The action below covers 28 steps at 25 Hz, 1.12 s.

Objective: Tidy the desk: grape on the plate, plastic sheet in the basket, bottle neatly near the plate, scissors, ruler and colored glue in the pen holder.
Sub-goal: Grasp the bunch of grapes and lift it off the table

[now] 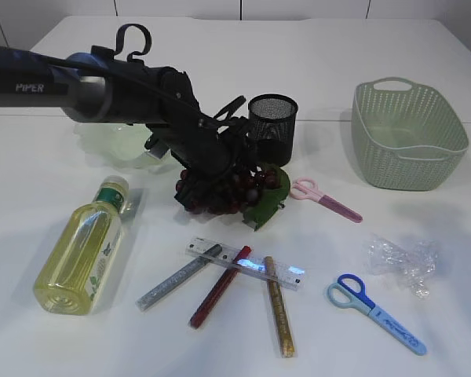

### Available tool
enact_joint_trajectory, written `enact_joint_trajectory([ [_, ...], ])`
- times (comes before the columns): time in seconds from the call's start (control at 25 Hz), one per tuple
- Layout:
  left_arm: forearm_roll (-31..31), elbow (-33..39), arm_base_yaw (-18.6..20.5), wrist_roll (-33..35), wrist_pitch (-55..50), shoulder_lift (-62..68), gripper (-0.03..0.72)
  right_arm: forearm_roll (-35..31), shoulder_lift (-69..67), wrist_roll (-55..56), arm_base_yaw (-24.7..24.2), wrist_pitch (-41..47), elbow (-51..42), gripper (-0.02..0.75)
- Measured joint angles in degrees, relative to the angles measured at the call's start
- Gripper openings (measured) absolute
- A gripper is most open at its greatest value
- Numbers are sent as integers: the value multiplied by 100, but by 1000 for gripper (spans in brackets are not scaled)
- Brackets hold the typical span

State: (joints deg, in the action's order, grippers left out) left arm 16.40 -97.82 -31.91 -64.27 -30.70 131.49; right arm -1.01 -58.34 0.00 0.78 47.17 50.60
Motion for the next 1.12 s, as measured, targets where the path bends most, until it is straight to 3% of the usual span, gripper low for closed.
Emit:
enact_joint_trajectory([
  [0.24,-1,-158,0,-97,-43,168,575,0,0,0,0,0,0,564],
  [0.52,-48,-177,0,-283,-113,198,497,0,0,0,0,0,0,564],
  [0.72,-48,-177,0,-283,-123,198,391,0,0,-30,0,0,0,564],
  [0.92,-26,-190,0,-290,-123,198,227,0,0,-30,0,0,0,563],
  [1.12,17,-190,0,-290,-123,206,158,0,0,-30,0,12,0,563],
])
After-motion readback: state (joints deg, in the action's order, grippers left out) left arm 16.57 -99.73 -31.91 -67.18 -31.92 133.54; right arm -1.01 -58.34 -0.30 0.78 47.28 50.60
